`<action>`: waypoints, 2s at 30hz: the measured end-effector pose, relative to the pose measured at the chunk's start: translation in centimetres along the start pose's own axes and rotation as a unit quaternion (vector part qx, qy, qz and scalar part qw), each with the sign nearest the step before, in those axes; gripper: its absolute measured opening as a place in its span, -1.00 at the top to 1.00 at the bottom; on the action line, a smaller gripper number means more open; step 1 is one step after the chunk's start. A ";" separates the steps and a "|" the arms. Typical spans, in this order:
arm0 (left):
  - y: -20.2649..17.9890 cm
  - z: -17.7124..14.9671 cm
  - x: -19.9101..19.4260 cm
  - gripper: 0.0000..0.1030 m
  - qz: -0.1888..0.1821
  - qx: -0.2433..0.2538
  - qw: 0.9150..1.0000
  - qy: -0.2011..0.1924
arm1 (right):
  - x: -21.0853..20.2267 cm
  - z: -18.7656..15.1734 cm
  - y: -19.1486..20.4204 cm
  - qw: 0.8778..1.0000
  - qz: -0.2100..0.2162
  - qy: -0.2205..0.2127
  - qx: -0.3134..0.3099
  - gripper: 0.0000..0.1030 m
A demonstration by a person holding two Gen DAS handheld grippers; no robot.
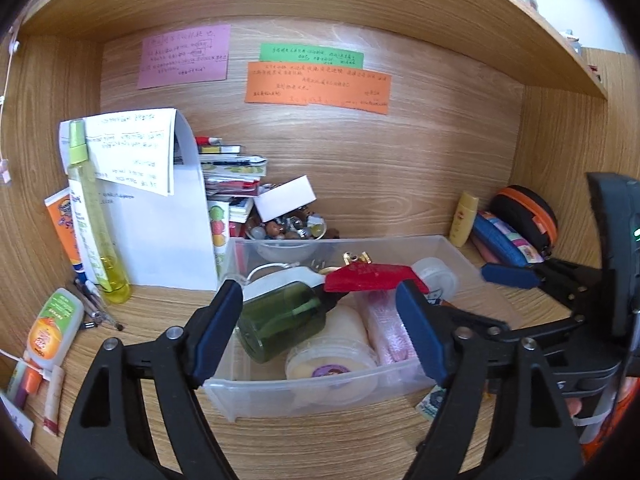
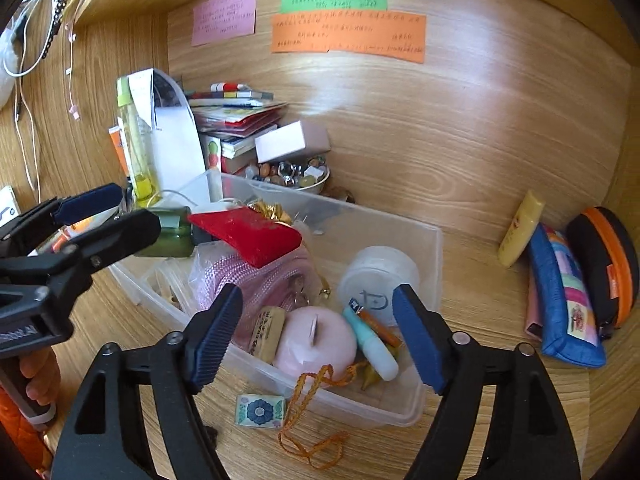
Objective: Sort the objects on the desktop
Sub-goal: 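Lower the seashell and eraser into the box and open both tools, then withdraw both tools toward the black hair clip and square badge, then grasp the black hair clip with the left tool while the right grasps the badge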
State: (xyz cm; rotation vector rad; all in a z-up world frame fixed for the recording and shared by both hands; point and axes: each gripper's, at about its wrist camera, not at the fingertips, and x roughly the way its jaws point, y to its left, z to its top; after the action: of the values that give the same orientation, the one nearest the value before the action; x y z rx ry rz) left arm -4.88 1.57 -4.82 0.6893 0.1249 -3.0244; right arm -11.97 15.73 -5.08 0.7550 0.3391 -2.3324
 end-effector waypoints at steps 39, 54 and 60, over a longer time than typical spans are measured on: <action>-5.0 -8.5 -1.2 -0.89 -0.062 0.079 0.978 0.183 | -6.1 -10.3 -0.1 0.998 0.008 0.054 -0.019 -0.85; -8.5 -8.4 1.7 0.22 -0.093 0.133 0.961 0.222 | -5.2 -11.7 1.4 0.993 0.049 0.091 -0.050 -0.14; -8.1 -8.4 2.0 0.48 -0.106 0.134 0.959 0.228 | -4.3 -11.1 2.4 0.990 0.064 0.103 -0.067 0.06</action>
State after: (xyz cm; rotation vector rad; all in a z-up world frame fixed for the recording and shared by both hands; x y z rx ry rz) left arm -3.52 10.30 -12.62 1.4806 -0.2181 -3.0420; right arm -2.94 20.79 -11.48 0.9255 0.5184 -2.0942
